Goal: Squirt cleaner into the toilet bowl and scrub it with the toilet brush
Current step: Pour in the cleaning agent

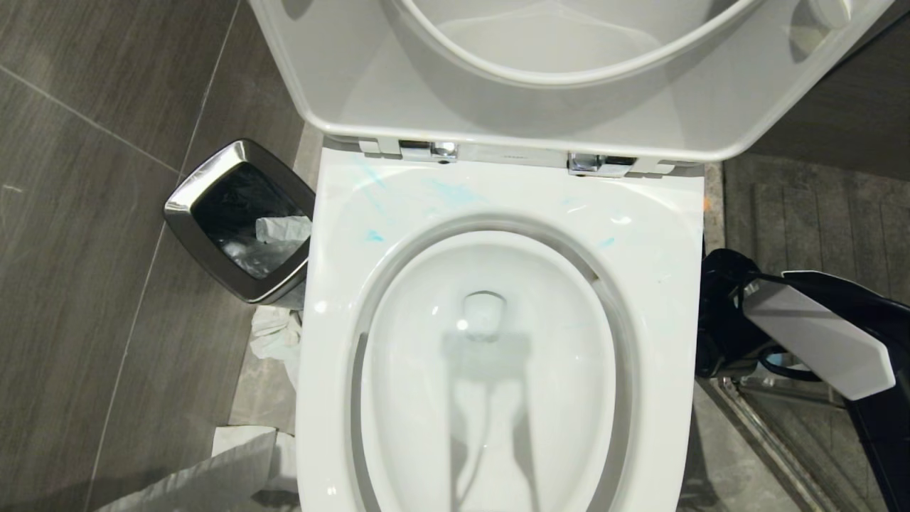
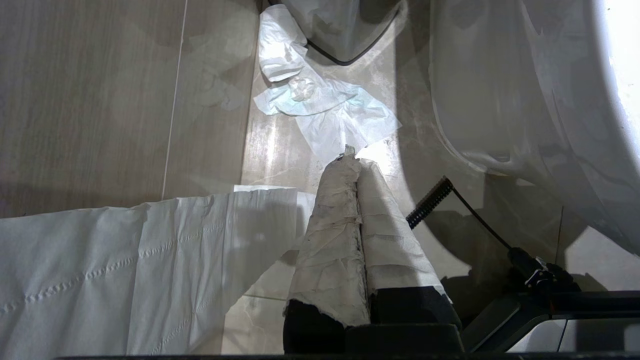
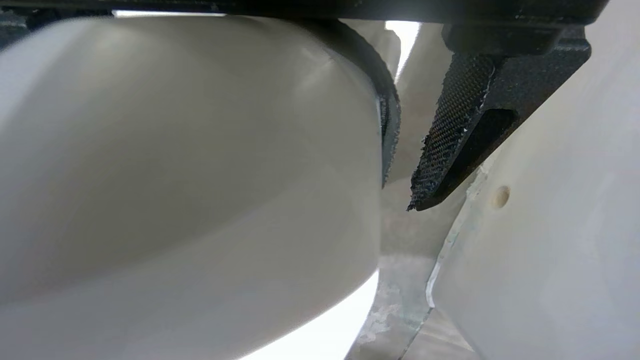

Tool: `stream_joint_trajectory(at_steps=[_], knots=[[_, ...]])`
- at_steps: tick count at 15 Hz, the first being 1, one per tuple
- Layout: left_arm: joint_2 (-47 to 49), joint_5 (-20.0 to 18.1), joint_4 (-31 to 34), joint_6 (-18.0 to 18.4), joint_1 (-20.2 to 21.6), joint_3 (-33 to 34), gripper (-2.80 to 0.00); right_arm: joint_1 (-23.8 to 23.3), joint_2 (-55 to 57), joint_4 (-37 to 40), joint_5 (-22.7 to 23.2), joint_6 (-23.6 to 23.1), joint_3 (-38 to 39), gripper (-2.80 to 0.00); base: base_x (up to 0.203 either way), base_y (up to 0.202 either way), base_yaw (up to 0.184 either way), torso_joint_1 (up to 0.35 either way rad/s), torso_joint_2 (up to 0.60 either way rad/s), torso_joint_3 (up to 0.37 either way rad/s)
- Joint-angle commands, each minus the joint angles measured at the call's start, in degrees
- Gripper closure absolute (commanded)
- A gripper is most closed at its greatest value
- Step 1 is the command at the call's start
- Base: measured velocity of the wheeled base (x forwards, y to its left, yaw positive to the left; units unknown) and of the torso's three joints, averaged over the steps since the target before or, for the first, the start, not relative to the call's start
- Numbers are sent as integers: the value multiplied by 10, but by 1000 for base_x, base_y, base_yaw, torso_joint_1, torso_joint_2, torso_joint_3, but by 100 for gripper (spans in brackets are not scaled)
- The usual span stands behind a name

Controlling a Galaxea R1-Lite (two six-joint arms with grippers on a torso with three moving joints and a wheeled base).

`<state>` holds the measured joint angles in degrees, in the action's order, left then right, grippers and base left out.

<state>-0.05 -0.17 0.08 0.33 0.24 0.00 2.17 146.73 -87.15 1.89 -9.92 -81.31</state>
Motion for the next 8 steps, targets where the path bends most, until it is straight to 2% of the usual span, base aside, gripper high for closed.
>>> stream_joint_trajectory(at_steps=[1, 6, 7, 8], knots=[[0, 0, 0, 0, 0, 1, 0, 0, 4, -5, 0, -3, -2, -280, 0, 0, 0, 0, 0, 0], [0, 0, 0, 0, 0, 1, 0, 0, 10, -5, 0, -4, -6, -280, 0, 0, 0, 0, 0, 0], [0, 0, 0, 0, 0, 1, 0, 0, 10, -5, 0, -4, -6, 0, 0, 0, 0, 0, 0, 0], [0, 0, 0, 0, 0, 1, 0, 0, 9, -5, 0, -4, -5, 0, 0, 0, 0, 0, 0, 0]])
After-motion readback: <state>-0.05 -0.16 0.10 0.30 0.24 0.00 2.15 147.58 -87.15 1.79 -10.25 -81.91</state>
